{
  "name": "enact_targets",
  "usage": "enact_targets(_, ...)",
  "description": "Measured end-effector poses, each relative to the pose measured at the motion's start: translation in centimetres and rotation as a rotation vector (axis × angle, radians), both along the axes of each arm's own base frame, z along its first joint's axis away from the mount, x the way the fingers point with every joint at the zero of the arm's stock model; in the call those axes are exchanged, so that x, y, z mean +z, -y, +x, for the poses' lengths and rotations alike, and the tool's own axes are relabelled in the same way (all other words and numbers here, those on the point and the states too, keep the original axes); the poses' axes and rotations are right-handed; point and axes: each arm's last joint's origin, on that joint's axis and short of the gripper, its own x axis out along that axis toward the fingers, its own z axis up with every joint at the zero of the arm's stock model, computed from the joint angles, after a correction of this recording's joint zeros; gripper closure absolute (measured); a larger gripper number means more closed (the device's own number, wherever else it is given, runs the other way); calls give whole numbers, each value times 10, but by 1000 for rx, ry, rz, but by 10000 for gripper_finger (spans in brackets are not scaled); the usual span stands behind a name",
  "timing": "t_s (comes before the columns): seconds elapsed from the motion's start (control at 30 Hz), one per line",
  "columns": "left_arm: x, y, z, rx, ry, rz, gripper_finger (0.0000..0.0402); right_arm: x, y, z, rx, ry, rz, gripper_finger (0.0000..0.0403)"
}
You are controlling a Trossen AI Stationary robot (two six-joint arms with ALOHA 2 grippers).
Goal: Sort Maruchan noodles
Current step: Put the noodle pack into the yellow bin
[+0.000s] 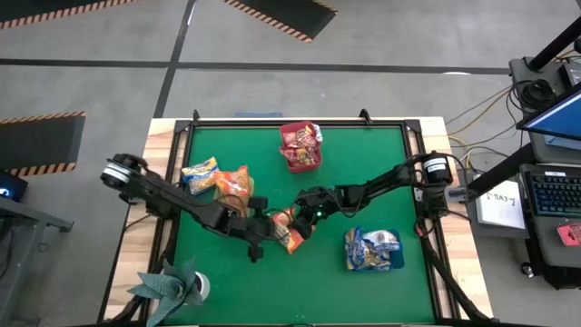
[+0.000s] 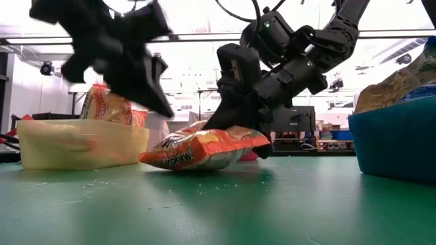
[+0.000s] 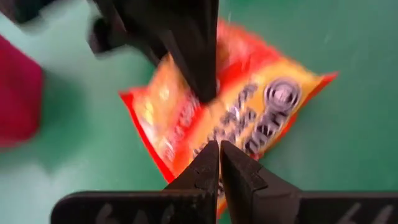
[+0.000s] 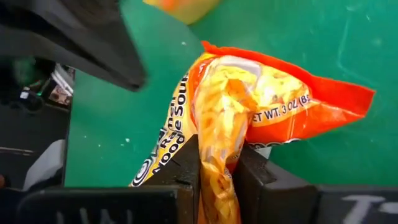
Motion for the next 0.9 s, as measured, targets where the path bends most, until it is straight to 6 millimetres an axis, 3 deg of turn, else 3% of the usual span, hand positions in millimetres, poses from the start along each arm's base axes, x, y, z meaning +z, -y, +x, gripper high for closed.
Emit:
enact_targets(0.3,73,-4,-31,-108,244,51,402,23,-3,2,49,158,-91,354)
enact_targets(0.47,99,-15,-58,-38,416,163,402,36,-8,10,31,260,-197,355)
enact_targets(0.6,110,-24,-76,27,560,178,402,54,-9,22,-19,334,-345,355)
enact_targets(0.8,110,-34,-98,59,679,134,402,79,-9,45,-69,429,-499,355)
enact_targets(0.9,117,-40,-109,172,735,152,402,85,-10,58,-64,463,-554,355)
